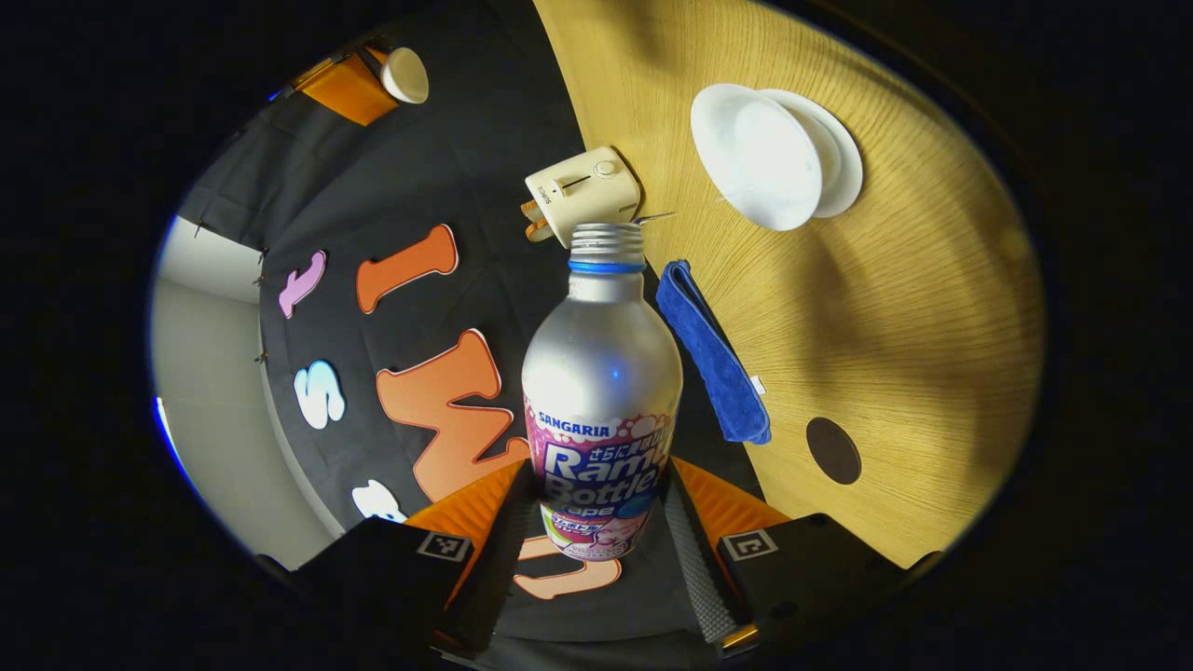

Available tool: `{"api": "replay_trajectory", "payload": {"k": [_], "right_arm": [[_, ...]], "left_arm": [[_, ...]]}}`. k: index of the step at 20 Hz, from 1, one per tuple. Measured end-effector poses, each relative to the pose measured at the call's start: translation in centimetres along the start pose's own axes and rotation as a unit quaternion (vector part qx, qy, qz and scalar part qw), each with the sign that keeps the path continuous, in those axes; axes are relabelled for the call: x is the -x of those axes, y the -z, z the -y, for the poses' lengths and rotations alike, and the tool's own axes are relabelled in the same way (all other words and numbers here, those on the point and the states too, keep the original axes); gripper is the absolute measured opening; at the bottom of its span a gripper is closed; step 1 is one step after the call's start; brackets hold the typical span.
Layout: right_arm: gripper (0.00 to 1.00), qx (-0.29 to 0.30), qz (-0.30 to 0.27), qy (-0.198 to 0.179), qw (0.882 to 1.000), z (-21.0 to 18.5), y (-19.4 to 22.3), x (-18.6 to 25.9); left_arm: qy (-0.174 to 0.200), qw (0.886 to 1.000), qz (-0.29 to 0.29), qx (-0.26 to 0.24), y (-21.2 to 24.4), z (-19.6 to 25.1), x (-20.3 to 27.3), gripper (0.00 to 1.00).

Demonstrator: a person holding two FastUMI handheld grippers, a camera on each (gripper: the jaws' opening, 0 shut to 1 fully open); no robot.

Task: Open the teacup lid with one hand, grasp the water bottle and pour water into the teacup with the other hand; after pouring, place the water bottle on the coaster and then close the teacup lid.

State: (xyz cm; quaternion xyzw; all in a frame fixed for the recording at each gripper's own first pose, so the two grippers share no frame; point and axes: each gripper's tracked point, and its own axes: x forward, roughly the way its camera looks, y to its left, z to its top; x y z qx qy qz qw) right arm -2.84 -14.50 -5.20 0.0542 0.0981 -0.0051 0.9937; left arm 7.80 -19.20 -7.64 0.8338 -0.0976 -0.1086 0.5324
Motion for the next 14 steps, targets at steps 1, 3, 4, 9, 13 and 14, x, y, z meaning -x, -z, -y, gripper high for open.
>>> {"api": "replay_trajectory", "payload": {"k": [1, 3, 4, 9, 13, 14], "right_arm": [[0.20, -0.001, 0.000, -0.001, 1.000, 0.0, -0.1, 0.0], [0.20, -0.002, 0.001, -0.002, 1.000, -0.3, -0.1, 0.0], [0.20, -0.003, -0.001, -0.003, 1.000, -0.5, -0.1, 0.0], [0.20, -0.004, -0.002, -0.006, 1.000, -1.5, -0.1, -0.6], [0.20, 0.001, -0.008, -0.011, 1.000, -2.8, 0.1, -1.3], [0.20, 0.003, -0.008, -0.013, 1.000, -3.2, 0.0, -1.5]], "left_arm": [[-0.001, 1.000, 0.001, 0.008, 0.1, 0.0, 0.0, 0.83], [-0.005, 0.999, 0.003, 0.036, 0.2, -0.1, 0.0, 0.82], [-0.011, 0.999, 0.002, 0.052, 0.5, -0.4, 0.0, 0.82], [-0.059, 0.987, -0.008, 0.148, 2.1, -2.7, 0.1, 0.82], [-0.089, 0.962, -0.026, 0.257, 4.6, -3.8, 0.2, 0.82], [-0.098, 0.953, -0.031, 0.284, 5.4, -4.1, 0.2, 0.82]]}}
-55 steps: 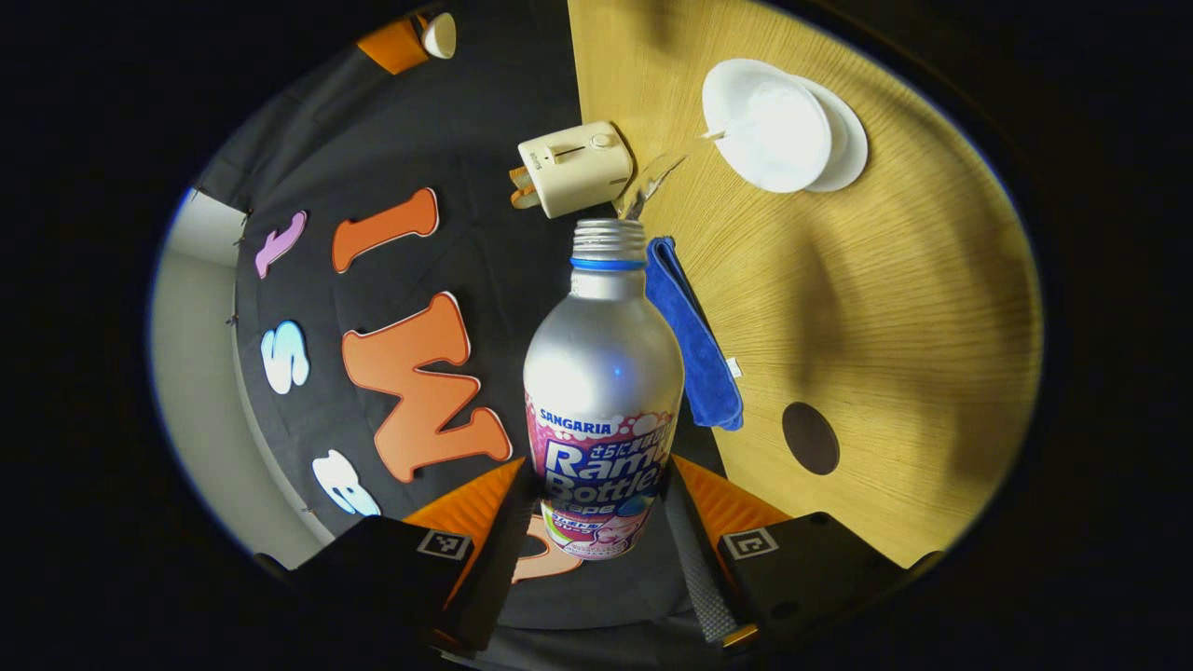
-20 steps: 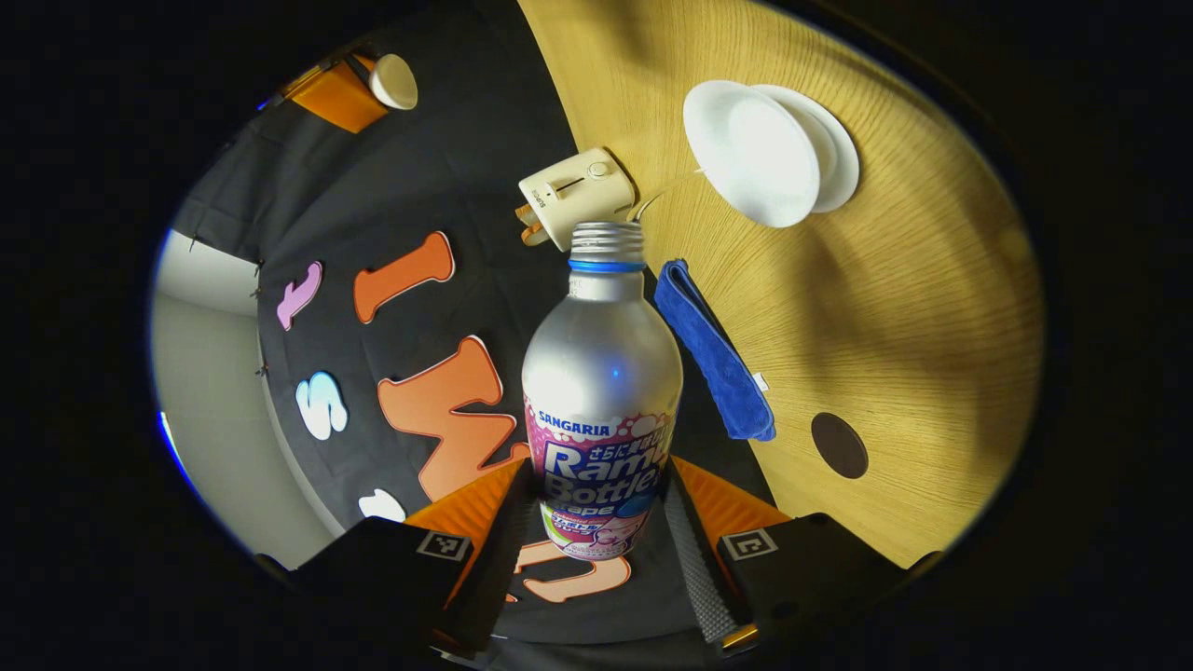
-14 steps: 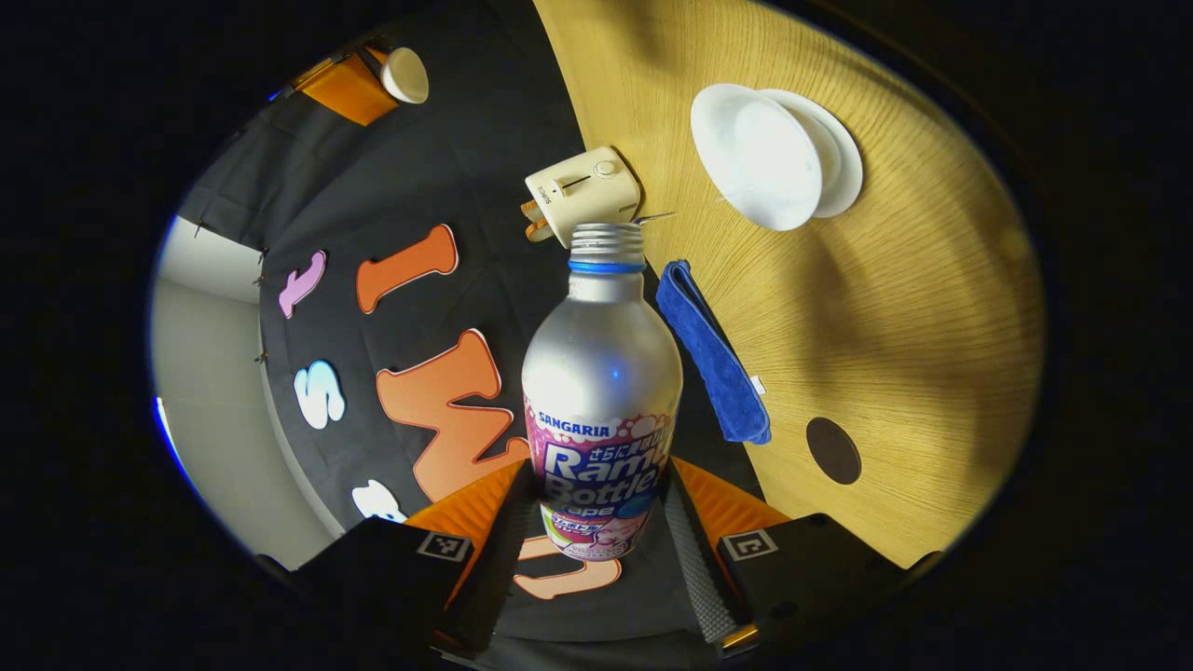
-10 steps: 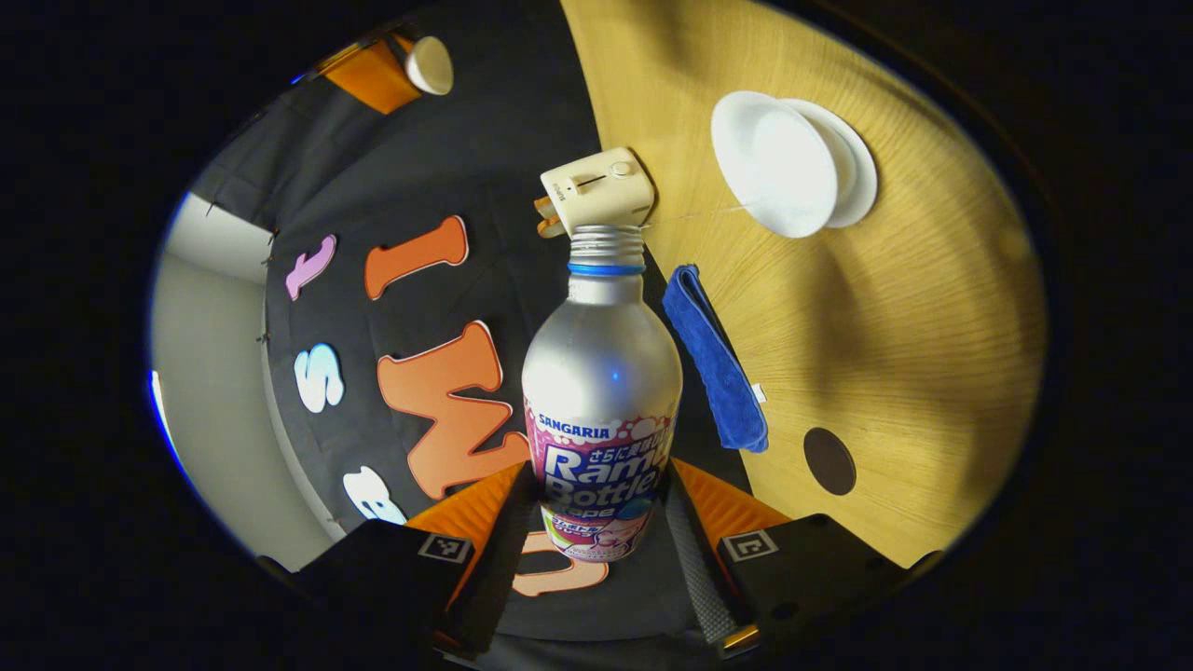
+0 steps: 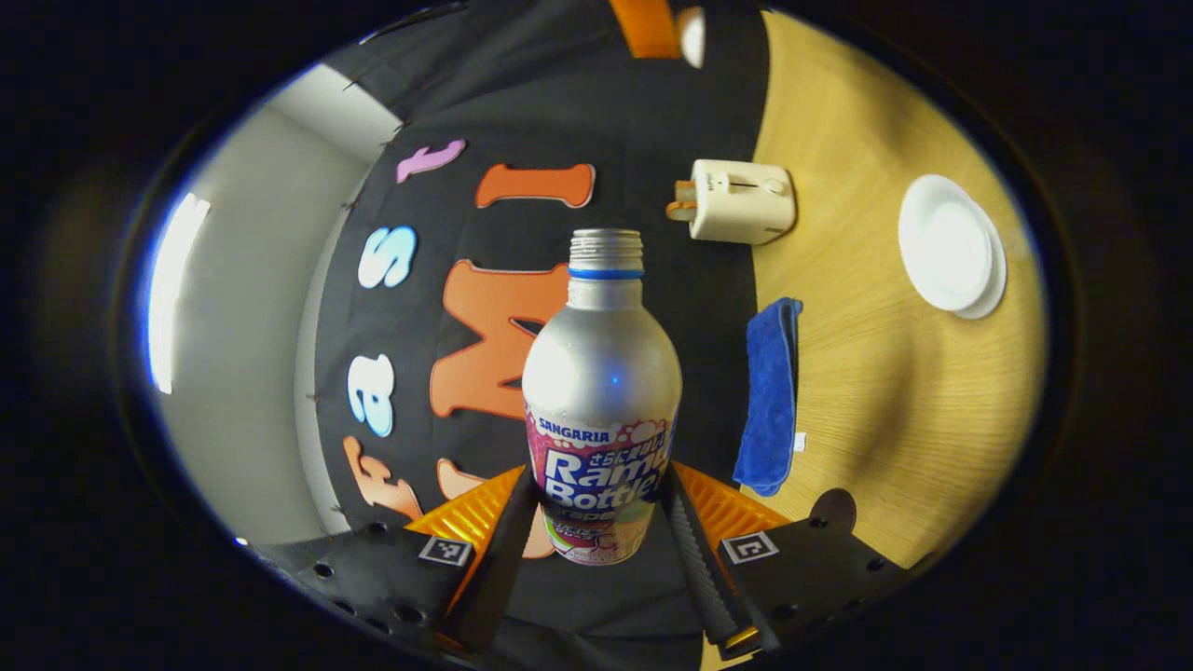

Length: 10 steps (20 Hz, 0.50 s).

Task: Open the teacup lid with one hand, grasp the water bottle and pour water into the teacup with the other hand; after pouring, place the water bottle on the coaster and then close the teacup lid.

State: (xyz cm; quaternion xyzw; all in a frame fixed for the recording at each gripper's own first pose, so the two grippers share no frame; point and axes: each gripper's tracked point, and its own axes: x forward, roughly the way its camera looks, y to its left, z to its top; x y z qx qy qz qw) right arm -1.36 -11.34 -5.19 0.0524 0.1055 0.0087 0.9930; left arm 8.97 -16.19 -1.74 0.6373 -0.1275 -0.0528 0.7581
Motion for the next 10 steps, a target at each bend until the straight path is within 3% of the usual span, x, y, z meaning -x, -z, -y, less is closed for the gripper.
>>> {"api": "replay_trajectory", "payload": {"k": [3, 5, 7, 10], "right_arm": [[0.20, 0.006, -0.002, -0.009, 1.000, -1.5, 0.0, -0.6], [0.20, 0.013, -0.004, -0.013, 1.000, -2.5, 0.0, -1.0], [0.20, 0.015, -0.004, -0.018, 1.000, -3.4, 0.1, -1.4], [0.20, 0.019, -0.007, -0.025, 0.999, -4.9, 0.5, -2.1]], "left_arm": [[-0.036, 0.995, -0.018, 0.087, 1.6, -2.2, -0.4, 0.82], [-0.054, 0.986, -0.033, 0.152, 2.9, -3.6, -0.5, 0.81], [-0.070, 0.970, -0.049, 0.226, 4.5, -4.8, -0.6, 0.81], [-0.090, 0.938, -0.068, 0.329, 7.0, -6.4, -1.1, 0.81]]}}
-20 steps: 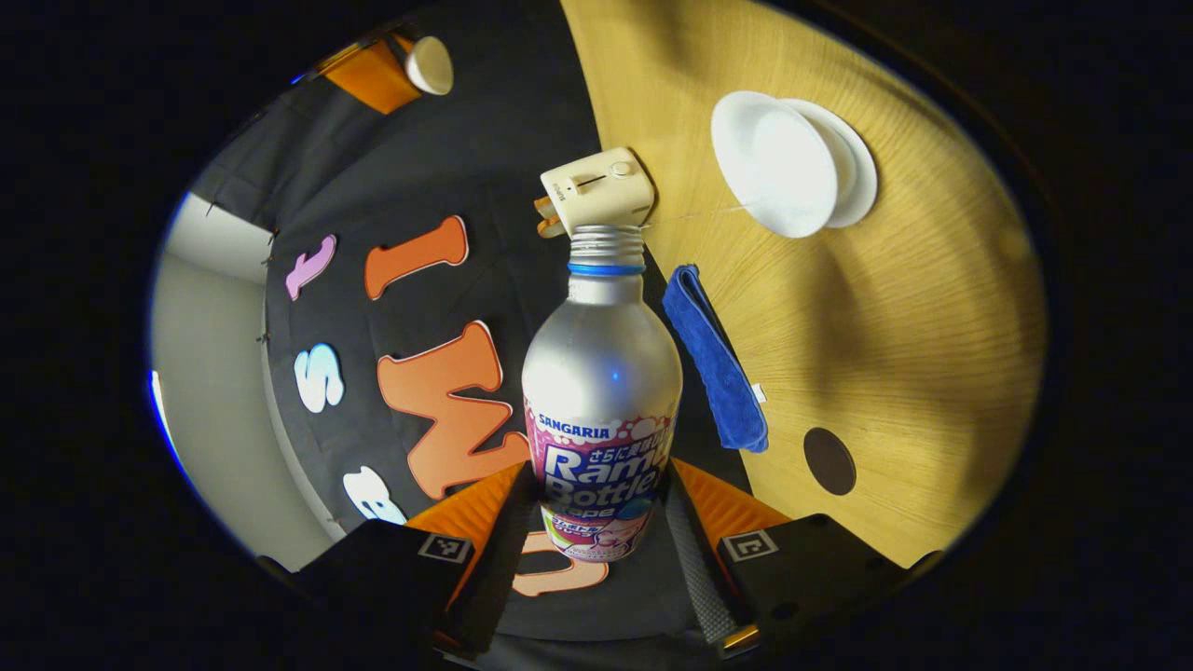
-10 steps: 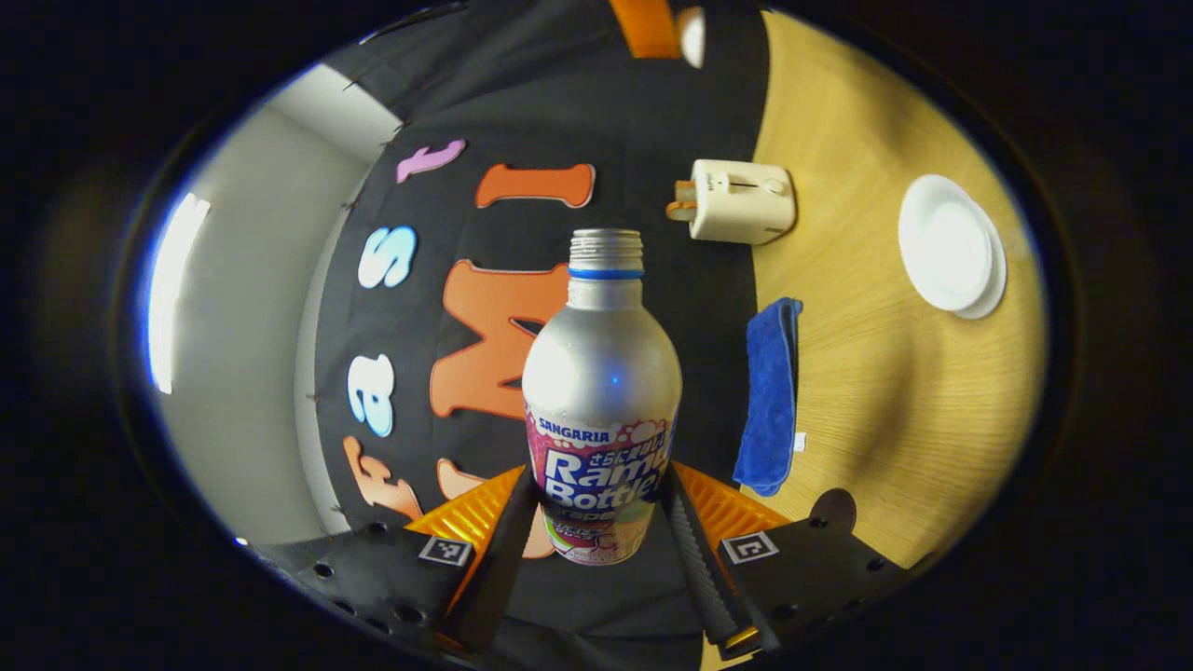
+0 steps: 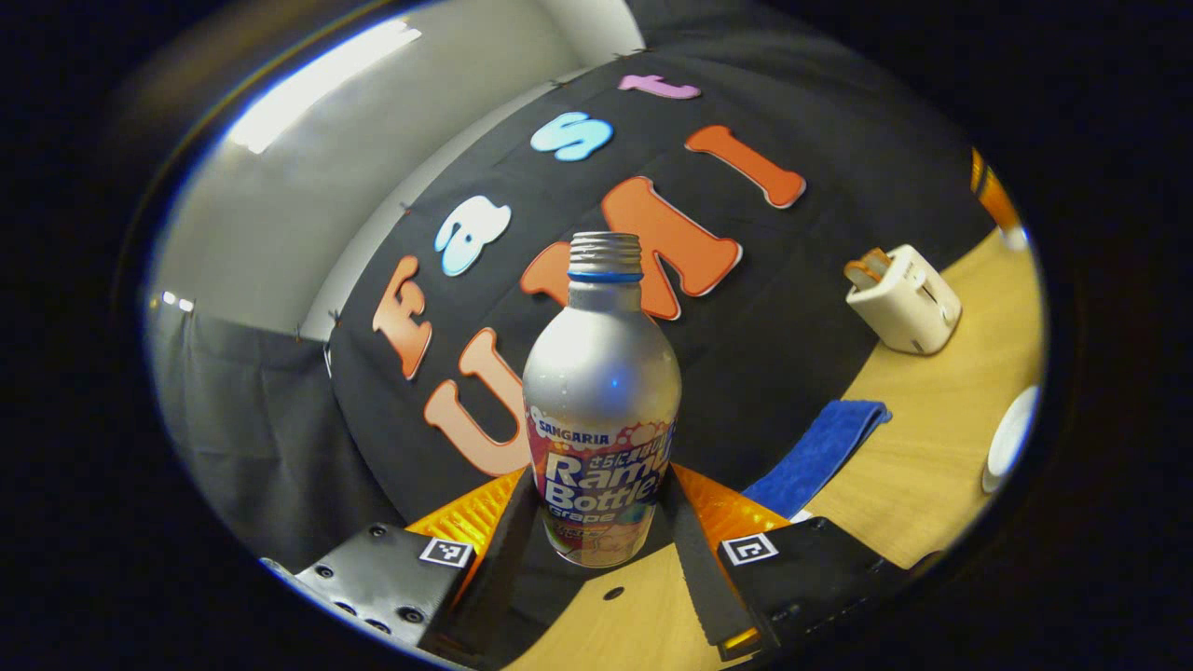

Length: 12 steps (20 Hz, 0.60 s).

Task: Open the teacup lid with one hand, grasp the water bottle and pour water into the teacup with the other hand; after pouring, place the water bottle on the coaster and then close the teacup lid.

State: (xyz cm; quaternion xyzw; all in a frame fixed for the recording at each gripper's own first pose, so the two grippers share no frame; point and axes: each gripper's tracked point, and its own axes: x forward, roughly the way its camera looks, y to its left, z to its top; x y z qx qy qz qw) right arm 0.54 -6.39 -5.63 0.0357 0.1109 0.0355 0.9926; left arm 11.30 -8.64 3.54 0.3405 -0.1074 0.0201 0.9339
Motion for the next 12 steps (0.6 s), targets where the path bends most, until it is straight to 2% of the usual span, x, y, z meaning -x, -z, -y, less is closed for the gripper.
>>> {"api": "replay_trajectory", "payload": {"k": [5, 12], "right_arm": [[0.20, 0.005, -0.020, -0.009, 1.000, -2.2, 2.1, -1.8], [0.20, 0.003, -0.052, -0.024, 0.998, -4.4, 5.5, -3.7]], "left_arm": [[-0.010, 0.992, -0.028, 0.122, 1.9, -1.9, -0.8, 0.81], [0.001, 0.967, -0.060, 0.248, 4.3, -2.0, -1.7, 0.82]]}}
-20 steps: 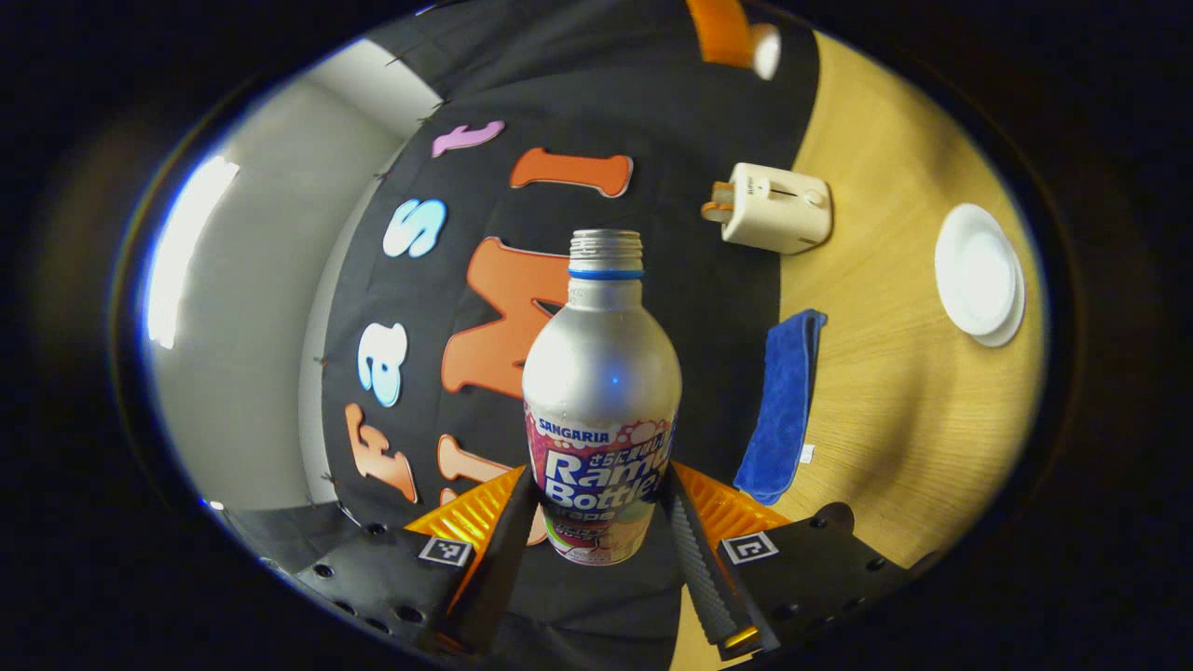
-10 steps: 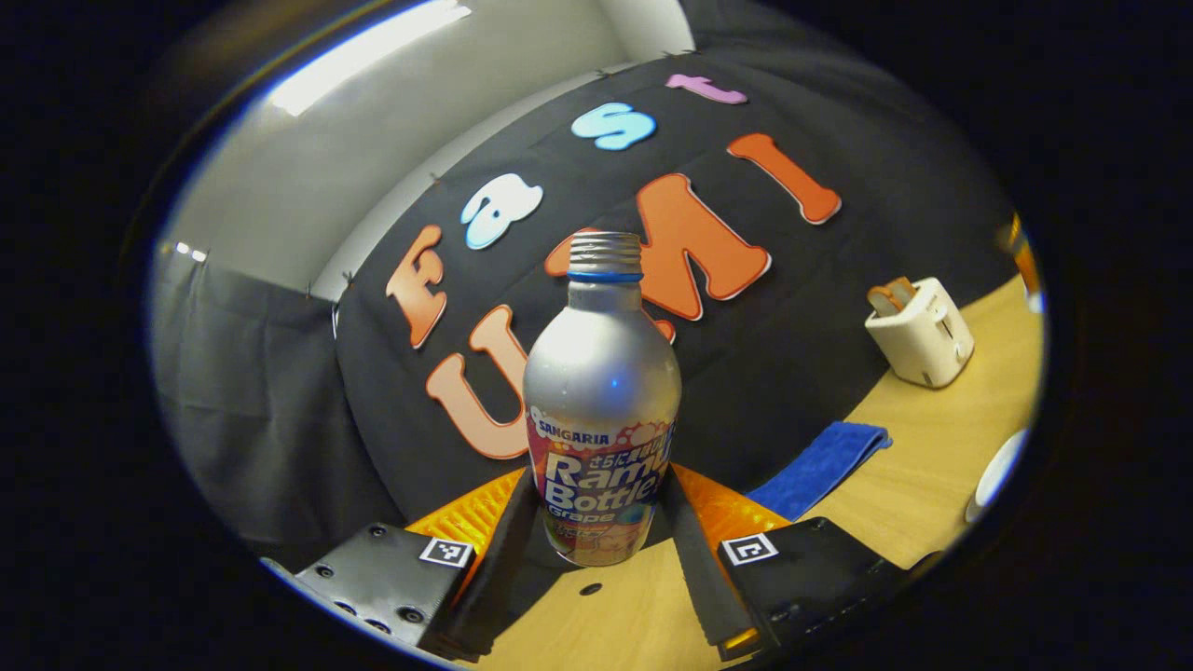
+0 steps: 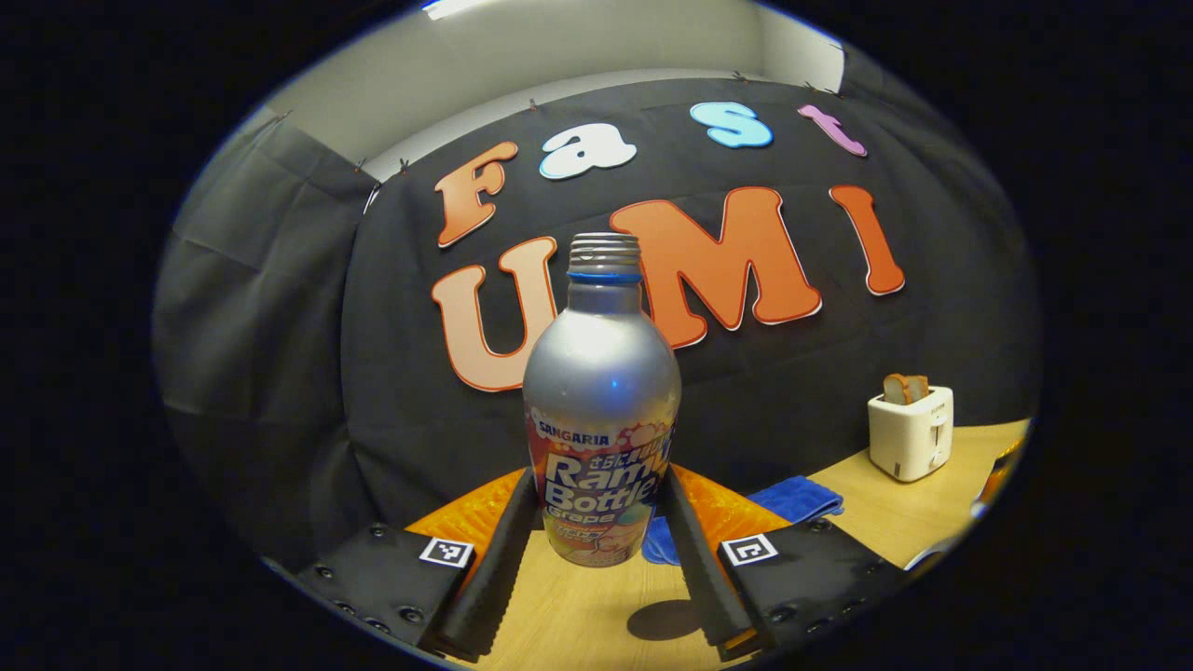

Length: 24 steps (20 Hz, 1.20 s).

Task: Open the teacup lid with one hand, grasp the water bottle and pour water into the teacup with the other hand; after pouring, place the water bottle on the coaster and then close the teacup lid.

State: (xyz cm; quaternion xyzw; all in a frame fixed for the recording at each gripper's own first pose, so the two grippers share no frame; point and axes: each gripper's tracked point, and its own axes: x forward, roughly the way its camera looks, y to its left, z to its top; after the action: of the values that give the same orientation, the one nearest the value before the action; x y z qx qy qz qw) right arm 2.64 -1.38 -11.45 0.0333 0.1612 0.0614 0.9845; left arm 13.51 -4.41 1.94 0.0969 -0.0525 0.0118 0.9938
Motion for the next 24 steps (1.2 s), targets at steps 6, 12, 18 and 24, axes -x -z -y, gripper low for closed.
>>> {"api": "replay_trajectory", "payload": {"k": [6, 12, 18, 24], "right_arm": [[0.20, -0.016, -0.020, -0.008, 1.000, -0.3, 3.8, -1.7], [0.20, -0.017, -0.046, -0.011, 0.999, -0.5, 6.8, -3.0], [0.20, -0.001, -0.048, -0.007, 0.999, -0.5, 8.2, -3.4], [0.29, -0.005, -0.050, -0.018, 0.999, -0.8, 8.3, -3.4]], "left_arm": [[0.029, 0.995, -0.047, 0.087, 2.9, 1.0, -0.8, 0.81], [0.054, 0.987, -0.098, 0.112, 6.9, 2.8, -1.9, 0.82], [0.065, 0.981, -0.128, 0.134, 9.6, 3.5, -2.4, 0.82], [0.069, 0.974, -0.163, 0.142, 12.9, 3.7, -3.2, 0.82]]}}
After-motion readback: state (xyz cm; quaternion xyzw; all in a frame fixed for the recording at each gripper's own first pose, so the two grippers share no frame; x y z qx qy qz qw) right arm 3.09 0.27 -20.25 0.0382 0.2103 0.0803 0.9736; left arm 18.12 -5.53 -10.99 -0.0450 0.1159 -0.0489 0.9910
